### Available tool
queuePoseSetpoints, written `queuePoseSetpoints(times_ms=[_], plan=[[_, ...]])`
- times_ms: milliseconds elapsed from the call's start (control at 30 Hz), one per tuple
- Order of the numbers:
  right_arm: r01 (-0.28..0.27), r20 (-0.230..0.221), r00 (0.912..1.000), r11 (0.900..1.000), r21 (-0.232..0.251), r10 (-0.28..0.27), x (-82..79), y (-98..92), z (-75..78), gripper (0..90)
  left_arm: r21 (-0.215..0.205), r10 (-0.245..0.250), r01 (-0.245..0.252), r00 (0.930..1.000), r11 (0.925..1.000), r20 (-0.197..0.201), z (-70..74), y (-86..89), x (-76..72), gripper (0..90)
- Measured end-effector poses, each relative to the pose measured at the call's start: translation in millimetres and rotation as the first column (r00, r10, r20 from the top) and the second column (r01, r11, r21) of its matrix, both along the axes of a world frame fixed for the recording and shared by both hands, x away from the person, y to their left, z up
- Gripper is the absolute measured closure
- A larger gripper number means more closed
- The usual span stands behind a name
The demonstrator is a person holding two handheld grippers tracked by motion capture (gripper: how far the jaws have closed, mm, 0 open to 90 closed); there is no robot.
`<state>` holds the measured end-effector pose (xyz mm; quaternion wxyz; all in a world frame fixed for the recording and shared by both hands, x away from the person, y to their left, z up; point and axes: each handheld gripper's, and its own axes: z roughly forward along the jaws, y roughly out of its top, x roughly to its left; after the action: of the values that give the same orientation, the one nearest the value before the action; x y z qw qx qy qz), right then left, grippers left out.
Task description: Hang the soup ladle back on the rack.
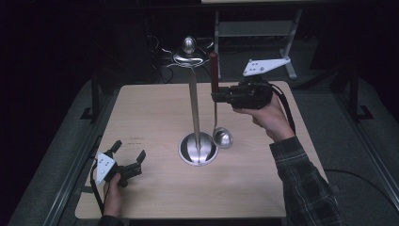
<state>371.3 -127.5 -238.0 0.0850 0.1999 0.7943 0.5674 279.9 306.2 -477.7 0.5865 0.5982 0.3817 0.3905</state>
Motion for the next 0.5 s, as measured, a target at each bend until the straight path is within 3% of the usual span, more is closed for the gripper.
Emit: queuePoseSetpoints(times_ms=[167,500], plan=[[0.0,-0.005,1.0,1.0,0.004,0.0,1.3,-0.6,-0.1,71.2,-0.001,0.006,-0.006,1.0,1.0,-0.002,0.0,0.0,0.0,0.0],[0.021,-0.004,0.9998,1.0,0.008,-0.021,-1.8,-10.2,-0.1,58.2,0.0,0.007,-0.007,1.0,1.0,-0.001,0.0,-0.1,-0.1,0.0]])
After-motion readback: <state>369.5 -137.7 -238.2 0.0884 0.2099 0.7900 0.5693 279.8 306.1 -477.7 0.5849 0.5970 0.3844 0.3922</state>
